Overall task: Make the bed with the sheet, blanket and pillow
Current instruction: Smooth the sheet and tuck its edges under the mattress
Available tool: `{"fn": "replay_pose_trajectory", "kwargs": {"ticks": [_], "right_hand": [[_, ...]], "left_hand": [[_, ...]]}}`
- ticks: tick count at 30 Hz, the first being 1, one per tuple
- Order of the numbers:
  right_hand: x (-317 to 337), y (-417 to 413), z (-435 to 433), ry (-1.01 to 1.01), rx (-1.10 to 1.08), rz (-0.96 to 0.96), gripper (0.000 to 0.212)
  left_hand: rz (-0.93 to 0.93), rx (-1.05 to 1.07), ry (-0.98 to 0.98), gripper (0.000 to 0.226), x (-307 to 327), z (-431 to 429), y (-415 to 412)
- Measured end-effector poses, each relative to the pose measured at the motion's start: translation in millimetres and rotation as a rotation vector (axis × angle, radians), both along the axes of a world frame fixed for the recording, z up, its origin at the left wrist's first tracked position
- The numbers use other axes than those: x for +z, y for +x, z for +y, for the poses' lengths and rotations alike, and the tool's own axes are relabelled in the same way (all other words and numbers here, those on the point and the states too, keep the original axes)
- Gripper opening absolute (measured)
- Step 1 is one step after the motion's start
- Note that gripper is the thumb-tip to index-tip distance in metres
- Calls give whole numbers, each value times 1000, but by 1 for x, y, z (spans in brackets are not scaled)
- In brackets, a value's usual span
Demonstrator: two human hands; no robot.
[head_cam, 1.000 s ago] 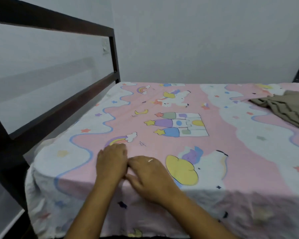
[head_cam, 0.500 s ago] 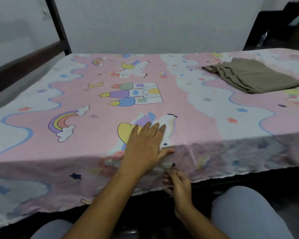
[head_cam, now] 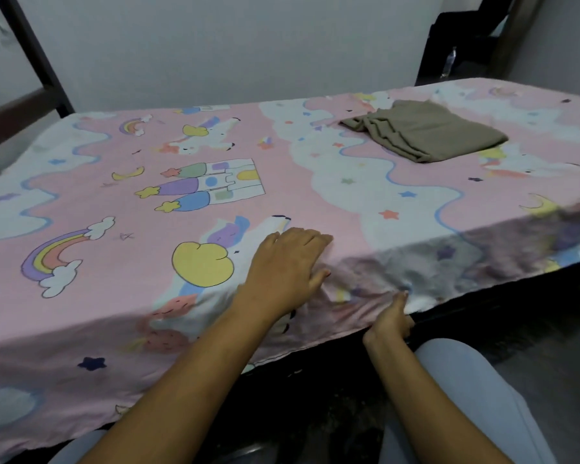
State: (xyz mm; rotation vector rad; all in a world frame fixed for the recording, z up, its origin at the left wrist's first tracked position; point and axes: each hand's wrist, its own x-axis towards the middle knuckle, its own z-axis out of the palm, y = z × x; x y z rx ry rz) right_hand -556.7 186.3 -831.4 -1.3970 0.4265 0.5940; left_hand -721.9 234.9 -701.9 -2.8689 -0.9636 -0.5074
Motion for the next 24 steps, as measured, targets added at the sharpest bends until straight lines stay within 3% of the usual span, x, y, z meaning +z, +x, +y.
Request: {"fn": "replay_pose_trajectory", "kwargs": {"ticks": [4, 9, 14, 20, 24], "right_hand": [[2, 18, -1, -60, 12, -124, 44], [-21, 16, -13, -357, 170, -346, 35], [-27, 27, -20, -523, 236, -379, 27], [-26, 34, -11, -396, 211, -369, 34], [-1, 78, 0, -83, -48, -84, 61]], "left_hand": [[42, 3, 10, 52, -8, 3, 16], [-4, 5, 56, 56, -14, 1, 31], [-2, -51, 65, 57, -9, 4, 40], [44, -59, 12, 59, -9, 6, 46], [101, -9, 53, 67, -17, 5, 53]]}}
